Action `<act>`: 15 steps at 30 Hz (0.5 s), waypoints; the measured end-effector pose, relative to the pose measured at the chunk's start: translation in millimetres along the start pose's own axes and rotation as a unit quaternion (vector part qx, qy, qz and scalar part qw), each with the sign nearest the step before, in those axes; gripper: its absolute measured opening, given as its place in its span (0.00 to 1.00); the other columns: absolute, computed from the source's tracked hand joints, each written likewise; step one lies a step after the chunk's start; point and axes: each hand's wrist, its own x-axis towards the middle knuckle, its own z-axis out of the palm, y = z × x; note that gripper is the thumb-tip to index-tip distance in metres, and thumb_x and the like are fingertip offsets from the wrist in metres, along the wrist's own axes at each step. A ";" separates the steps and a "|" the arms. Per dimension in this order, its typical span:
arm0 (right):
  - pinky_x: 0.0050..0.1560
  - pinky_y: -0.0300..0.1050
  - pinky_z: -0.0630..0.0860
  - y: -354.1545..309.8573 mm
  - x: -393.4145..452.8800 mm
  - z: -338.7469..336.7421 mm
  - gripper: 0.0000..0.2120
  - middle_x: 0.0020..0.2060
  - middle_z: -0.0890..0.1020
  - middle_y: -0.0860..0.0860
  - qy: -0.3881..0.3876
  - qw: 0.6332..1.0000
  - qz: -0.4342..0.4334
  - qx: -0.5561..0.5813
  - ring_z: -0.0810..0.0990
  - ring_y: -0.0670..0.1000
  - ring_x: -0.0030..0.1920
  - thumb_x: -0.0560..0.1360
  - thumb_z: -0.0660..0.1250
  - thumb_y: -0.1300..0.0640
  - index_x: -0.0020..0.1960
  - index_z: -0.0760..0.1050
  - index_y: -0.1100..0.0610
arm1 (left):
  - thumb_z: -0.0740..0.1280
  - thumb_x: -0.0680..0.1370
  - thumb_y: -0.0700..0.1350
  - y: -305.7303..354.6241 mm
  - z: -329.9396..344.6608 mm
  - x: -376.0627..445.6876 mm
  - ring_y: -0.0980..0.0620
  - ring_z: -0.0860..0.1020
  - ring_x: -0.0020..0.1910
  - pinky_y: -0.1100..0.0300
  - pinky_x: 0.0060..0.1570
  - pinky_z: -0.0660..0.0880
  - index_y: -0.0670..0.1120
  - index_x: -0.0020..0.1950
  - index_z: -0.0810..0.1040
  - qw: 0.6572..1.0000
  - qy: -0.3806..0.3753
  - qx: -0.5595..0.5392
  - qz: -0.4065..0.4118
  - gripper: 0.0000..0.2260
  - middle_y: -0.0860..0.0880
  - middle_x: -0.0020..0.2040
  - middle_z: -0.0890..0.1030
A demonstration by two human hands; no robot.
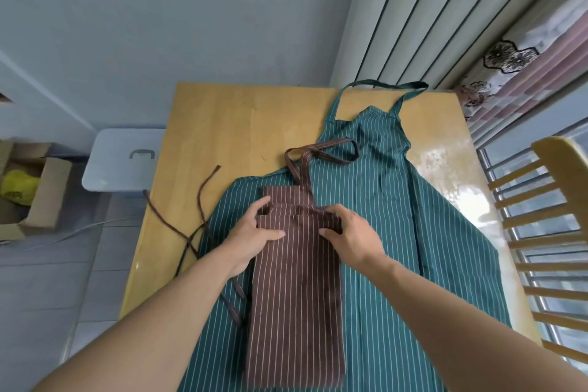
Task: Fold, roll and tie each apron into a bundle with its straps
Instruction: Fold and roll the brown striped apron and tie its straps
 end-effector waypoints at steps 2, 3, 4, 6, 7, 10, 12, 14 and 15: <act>0.47 0.49 0.80 2.1 3.9 -1.0 0.22 0.62 0.75 0.45 0.005 0.999 0.016 -0.047 0.79 0.49 0.50 0.81 0.67 0.45 0.72 0.65 0.43 | 0.72 0.77 0.32 -3.0 2.4 -2.0 0.50 0.71 0.66 0.53 0.56 0.75 0.60 0.79 0.61 1.000 0.008 0.003 -0.002 0.39 0.39 0.81 0.57; 0.44 0.48 0.79 2.4 5.0 -0.4 0.25 0.62 0.73 0.45 0.023 0.998 0.007 -0.065 0.79 0.49 0.49 0.80 0.68 0.45 0.73 0.62 0.44 | 0.72 0.76 0.32 -5.1 3.1 -1.0 0.51 0.73 0.60 0.54 0.53 0.76 0.58 0.78 0.61 1.000 0.027 0.004 -0.002 0.38 0.39 0.80 0.59; 0.42 0.47 0.79 2.9 5.4 0.5 0.26 0.62 0.71 0.46 0.047 0.996 -0.009 -0.079 0.79 0.49 0.49 0.80 0.68 0.45 0.73 0.62 0.45 | 0.73 0.76 0.32 -7.7 4.1 1.1 0.53 0.74 0.54 0.56 0.50 0.76 0.55 0.76 0.62 0.999 0.052 0.006 -0.003 0.35 0.40 0.78 0.62; 0.45 0.46 0.79 4.0 7.8 4.2 0.20 0.61 0.72 0.47 0.076 0.989 -0.053 -0.114 0.78 0.50 0.55 0.80 0.67 0.44 0.70 0.68 0.47 | 0.73 0.77 0.35 -12.3 4.2 4.0 0.57 0.75 0.46 0.58 0.43 0.75 0.50 0.70 0.67 0.995 0.099 0.003 -0.001 0.26 0.44 0.71 0.71; 0.49 0.47 0.79 3.7 9.2 5.0 0.18 0.61 0.73 0.47 0.070 0.987 -0.060 -0.131 0.76 0.50 0.58 0.81 0.66 0.43 0.67 0.72 0.47 | 0.73 0.78 0.37 -15.7 3.8 6.3 0.57 0.77 0.45 0.58 0.42 0.76 0.48 0.66 0.70 0.993 0.115 0.005 0.002 0.21 0.49 0.65 0.74; 0.52 0.50 0.80 -0.1 13.6 5.8 0.18 0.62 0.74 0.47 0.027 0.988 -0.025 -0.147 0.75 0.51 0.62 0.81 0.63 0.40 0.67 0.75 0.47 | 0.75 0.77 0.44 -20.6 2.9 12.0 0.53 0.83 0.48 0.60 0.43 0.76 0.46 0.55 0.82 0.993 0.118 0.022 0.007 0.08 0.51 0.54 0.86; 0.51 0.50 0.80 -1.3 15.1 5.3 0.21 0.62 0.73 0.48 0.026 0.989 -0.013 -0.147 0.75 0.51 0.62 0.81 0.63 0.39 0.70 0.72 0.47 | 0.77 0.75 0.47 -16.5 3.7 12.8 0.55 0.83 0.48 0.62 0.43 0.77 0.48 0.53 0.85 0.995 0.096 0.011 -0.006 0.08 0.51 0.49 0.87; 0.52 0.50 0.80 -0.3 17.3 5.3 0.20 0.61 0.73 0.48 0.021 0.990 -0.008 -0.140 0.75 0.52 0.62 0.80 0.65 0.40 0.69 0.72 0.47 | 0.79 0.73 0.50 -12.8 4.0 16.3 0.52 0.83 0.53 0.54 0.57 0.78 0.50 0.53 0.86 0.997 0.076 0.004 -0.019 0.11 0.51 0.51 0.87; 0.52 0.49 0.79 0.7 18.7 4.3 0.18 0.60 0.73 0.48 0.014 0.991 -0.003 -0.132 0.75 0.51 0.60 0.80 0.66 0.41 0.67 0.74 0.48 | 0.79 0.72 0.51 -11.7 4.5 19.3 0.50 0.83 0.56 0.49 0.64 0.76 0.50 0.53 0.87 0.997 0.071 0.004 -0.025 0.11 0.51 0.52 0.87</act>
